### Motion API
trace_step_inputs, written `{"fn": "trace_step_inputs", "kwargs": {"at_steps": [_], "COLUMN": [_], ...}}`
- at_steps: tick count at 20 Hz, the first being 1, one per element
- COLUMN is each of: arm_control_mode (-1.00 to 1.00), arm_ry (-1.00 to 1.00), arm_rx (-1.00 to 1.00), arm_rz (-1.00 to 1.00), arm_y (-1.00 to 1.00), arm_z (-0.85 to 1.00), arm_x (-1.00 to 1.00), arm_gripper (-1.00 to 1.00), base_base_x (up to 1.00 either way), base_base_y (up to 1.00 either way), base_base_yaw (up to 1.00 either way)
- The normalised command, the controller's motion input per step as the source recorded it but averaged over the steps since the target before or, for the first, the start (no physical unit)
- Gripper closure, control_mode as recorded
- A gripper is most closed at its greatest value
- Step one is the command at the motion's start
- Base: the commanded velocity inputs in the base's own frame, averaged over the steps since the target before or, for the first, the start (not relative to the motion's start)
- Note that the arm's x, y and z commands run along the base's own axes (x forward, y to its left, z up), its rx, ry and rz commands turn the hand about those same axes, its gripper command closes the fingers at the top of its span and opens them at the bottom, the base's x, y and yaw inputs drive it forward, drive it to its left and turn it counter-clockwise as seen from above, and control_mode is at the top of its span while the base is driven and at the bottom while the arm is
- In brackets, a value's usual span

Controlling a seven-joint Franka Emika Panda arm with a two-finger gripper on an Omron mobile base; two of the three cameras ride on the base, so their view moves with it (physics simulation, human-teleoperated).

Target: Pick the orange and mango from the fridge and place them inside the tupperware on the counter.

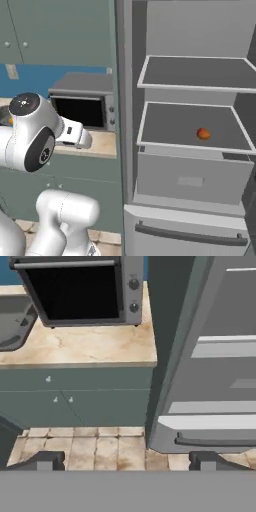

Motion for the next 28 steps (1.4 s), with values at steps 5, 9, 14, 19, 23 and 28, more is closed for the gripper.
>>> {"fn": "trace_step_inputs", "kwargs": {"at_steps": [5, 9, 14, 19, 23, 28], "arm_control_mode": [1.0, 1.0, 1.0, 1.0, 1.0, 1.0], "arm_ry": [0.0, 0.0, 0.0, 0.0, 0.0, 0.0], "arm_rx": [0.0, 0.0, 0.0, 0.0, 0.0, 0.0], "arm_rz": [0.0, 0.0, 0.0, 0.0, 0.0, 0.0], "arm_y": [0.0, 0.0, 0.0, 0.0, 0.0, 0.0], "arm_z": [0.0, 0.0, 0.0, 0.0, 0.0, 0.0], "arm_x": [0.0, 0.0, 0.0, 0.0, 0.0, 0.0], "arm_gripper": [-1.0, -1.0, -1.0, -1.0, -1.0, -1.0], "base_base_x": [-0.33, -0.12, 0.0, 0.0, 0.0, 0.07], "base_base_y": [-0.63, -0.6, -0.53, -0.59, -0.67, -0.22], "base_base_yaw": [-0.08, -0.08, -0.07, -0.06, -0.03, -0.01]}}
